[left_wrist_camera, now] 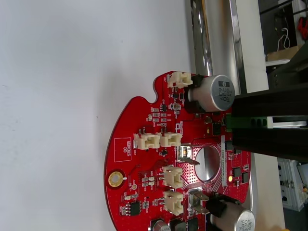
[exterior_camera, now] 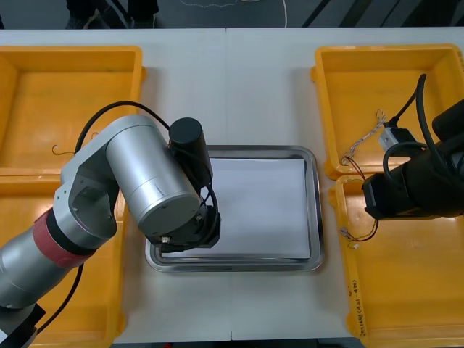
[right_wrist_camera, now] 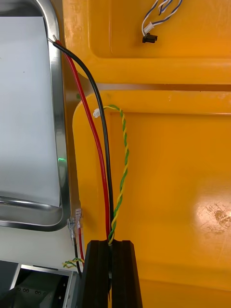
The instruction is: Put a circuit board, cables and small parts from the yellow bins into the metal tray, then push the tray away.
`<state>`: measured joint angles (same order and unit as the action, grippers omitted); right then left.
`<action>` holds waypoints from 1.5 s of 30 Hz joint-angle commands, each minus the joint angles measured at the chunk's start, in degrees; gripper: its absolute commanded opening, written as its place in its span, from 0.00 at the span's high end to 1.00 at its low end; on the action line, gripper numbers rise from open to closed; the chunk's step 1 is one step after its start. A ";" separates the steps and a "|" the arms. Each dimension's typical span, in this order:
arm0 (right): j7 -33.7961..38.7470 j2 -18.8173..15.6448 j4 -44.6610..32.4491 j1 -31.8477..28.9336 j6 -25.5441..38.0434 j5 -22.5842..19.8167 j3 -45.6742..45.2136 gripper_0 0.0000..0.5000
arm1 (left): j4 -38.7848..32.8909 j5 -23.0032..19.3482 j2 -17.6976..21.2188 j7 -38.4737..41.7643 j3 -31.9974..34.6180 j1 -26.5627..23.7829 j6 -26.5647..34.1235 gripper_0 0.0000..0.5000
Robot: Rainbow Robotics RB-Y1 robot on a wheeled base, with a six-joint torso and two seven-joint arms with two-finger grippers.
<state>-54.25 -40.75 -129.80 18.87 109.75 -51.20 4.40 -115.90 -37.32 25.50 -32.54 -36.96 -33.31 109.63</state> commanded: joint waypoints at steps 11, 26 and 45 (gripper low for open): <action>0.99 -1.00 -0.37 -0.86 0.25 0.14 0.17 1.00 | 1.73 3.75 -3.53 -9.83 -1.10 0.96 0.37 1.00; 0.90 -1.00 -0.37 -0.86 0.25 0.14 0.17 1.00 | 3.49 6.21 -5.02 -11.94 -1.28 3.16 -1.26 1.00; 0.90 -1.00 -0.37 -0.94 0.25 0.14 0.17 1.00 | 5.42 6.82 -5.37 -13.34 -2.07 3.07 -3.46 0.88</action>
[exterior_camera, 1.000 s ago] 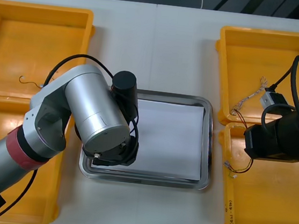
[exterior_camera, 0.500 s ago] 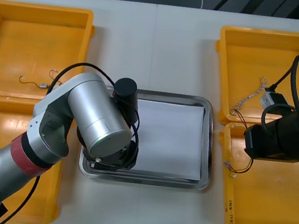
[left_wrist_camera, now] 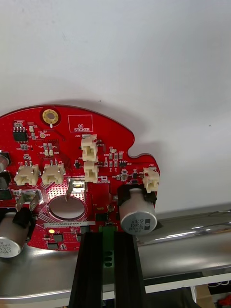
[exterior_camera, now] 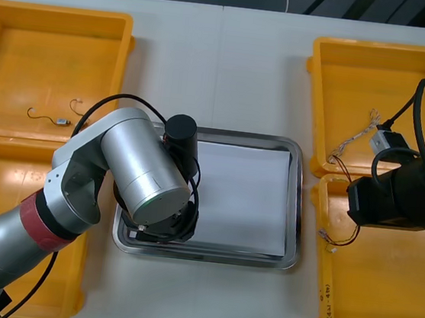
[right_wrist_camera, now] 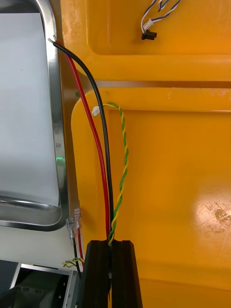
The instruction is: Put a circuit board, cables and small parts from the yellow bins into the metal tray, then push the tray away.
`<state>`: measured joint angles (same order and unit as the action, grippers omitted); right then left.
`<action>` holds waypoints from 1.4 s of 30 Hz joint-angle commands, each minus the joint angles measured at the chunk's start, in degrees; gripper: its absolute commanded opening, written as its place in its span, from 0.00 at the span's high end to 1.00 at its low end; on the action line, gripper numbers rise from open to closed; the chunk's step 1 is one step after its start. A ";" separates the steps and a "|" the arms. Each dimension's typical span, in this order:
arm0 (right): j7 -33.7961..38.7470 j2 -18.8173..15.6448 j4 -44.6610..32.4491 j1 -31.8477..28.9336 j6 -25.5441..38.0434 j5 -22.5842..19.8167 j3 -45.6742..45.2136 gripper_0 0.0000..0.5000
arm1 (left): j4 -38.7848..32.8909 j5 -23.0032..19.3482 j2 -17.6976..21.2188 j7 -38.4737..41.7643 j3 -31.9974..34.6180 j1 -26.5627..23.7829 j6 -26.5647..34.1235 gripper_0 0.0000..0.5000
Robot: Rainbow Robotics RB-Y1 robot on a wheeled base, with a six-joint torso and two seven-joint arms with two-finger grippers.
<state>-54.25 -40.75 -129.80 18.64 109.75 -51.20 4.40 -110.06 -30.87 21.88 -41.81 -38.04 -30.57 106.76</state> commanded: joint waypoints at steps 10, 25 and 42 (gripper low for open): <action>0.90 -1.00 -0.37 -0.71 0.25 0.14 0.26 1.00 | -2.44 0.81 -1.76 -3.89 -0.28 0.42 0.29 0.06; -0.51 -1.00 -0.46 -0.63 0.25 -0.39 0.17 1.00 | -14.83 1.25 -0.79 -3.37 6.04 0.42 3.24 0.02; -12.37 1.03 -0.37 1.57 0.25 -1.80 1.58 1.00 | -24.50 -1.30 4.66 -1.70 20.63 0.33 3.24 0.01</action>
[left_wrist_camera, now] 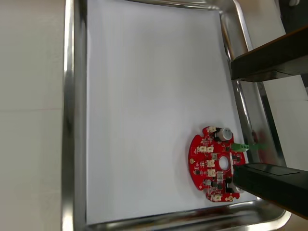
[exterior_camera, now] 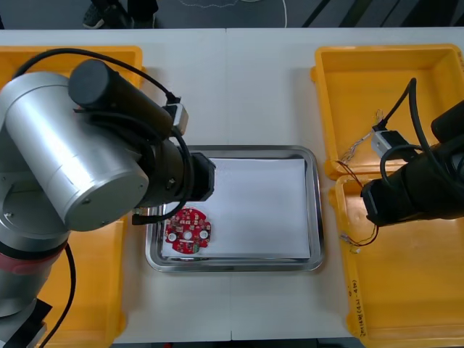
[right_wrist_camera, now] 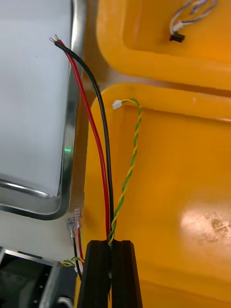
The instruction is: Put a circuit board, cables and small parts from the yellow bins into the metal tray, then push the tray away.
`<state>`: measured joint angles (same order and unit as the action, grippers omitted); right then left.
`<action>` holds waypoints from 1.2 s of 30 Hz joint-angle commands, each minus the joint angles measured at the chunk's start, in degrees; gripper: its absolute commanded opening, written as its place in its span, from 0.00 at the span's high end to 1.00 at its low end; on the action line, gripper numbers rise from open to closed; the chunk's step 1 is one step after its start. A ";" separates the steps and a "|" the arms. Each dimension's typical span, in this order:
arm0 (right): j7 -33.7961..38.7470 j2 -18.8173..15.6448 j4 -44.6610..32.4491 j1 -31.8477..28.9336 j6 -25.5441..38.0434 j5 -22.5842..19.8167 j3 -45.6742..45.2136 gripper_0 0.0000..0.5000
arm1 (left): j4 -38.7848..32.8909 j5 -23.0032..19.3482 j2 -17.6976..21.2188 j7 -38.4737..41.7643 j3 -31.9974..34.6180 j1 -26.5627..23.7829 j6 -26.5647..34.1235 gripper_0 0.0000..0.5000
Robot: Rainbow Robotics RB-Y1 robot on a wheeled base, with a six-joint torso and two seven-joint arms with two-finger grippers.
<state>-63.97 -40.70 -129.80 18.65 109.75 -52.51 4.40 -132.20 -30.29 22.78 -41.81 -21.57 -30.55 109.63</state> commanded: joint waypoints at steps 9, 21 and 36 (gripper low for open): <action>-9.94 3.61 -0.37 6.92 0.25 3.30 8.78 1.00 | -1.83 -8.21 9.04 -2.31 13.13 0.14 0.37 0.01; -20.49 7.91 -0.37 12.55 0.25 9.54 18.98 1.00 | 7.84 -15.77 17.21 -4.51 18.06 -4.96 0.37 0.01; -35.78 10.90 4.73 17.21 -3.40 18.41 31.28 1.00 | 21.64 -18.84 23.80 -13.12 21.92 -7.69 0.37 0.01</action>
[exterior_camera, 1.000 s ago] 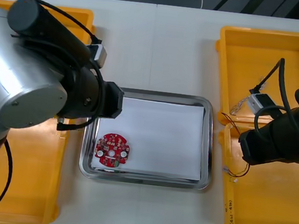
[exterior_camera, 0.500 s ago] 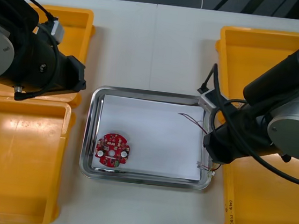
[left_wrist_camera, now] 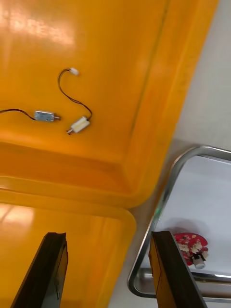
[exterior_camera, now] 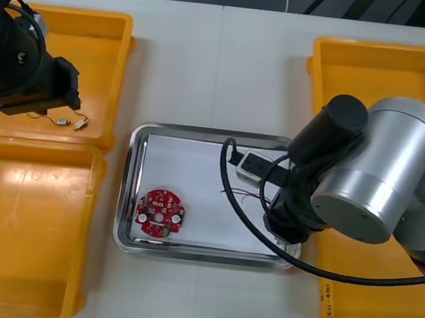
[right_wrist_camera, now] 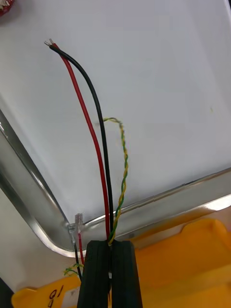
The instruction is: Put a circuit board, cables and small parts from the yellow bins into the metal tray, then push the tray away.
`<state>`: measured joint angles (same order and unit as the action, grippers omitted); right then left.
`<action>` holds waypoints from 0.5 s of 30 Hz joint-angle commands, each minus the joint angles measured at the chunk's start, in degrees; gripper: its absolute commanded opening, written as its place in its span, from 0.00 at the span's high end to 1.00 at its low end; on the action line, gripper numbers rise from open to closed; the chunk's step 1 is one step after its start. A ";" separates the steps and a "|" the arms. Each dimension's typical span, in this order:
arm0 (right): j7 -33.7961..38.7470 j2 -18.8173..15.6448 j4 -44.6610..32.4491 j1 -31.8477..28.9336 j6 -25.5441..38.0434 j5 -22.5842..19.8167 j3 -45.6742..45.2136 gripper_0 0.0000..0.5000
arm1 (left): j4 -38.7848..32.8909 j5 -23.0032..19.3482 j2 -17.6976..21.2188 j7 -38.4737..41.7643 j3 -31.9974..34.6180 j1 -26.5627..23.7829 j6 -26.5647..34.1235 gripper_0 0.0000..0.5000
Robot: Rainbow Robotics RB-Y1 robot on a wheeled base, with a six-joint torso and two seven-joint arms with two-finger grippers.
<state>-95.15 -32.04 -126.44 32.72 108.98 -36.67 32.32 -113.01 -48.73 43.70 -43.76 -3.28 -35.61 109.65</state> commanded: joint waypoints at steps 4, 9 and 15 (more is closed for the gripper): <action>-9.88 4.26 4.18 4.46 -4.56 4.24 4.95 1.00 | 6.14 -0.05 4.03 -14.86 4.07 -2.80 0.35 0.01; -15.59 5.93 6.29 5.16 -5.62 6.35 6.27 1.00 | 10.35 0.48 4.82 -18.55 4.07 -3.68 0.35 0.01; -20.16 5.58 6.64 6.04 -6.85 10.31 10.66 1.00 | 15.54 1.18 5.34 -21.54 4.07 -4.91 0.04 0.00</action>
<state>-113.61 -26.88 -119.38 36.43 103.08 -27.32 40.21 -98.76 -48.32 46.20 -62.94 -0.48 -37.21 109.65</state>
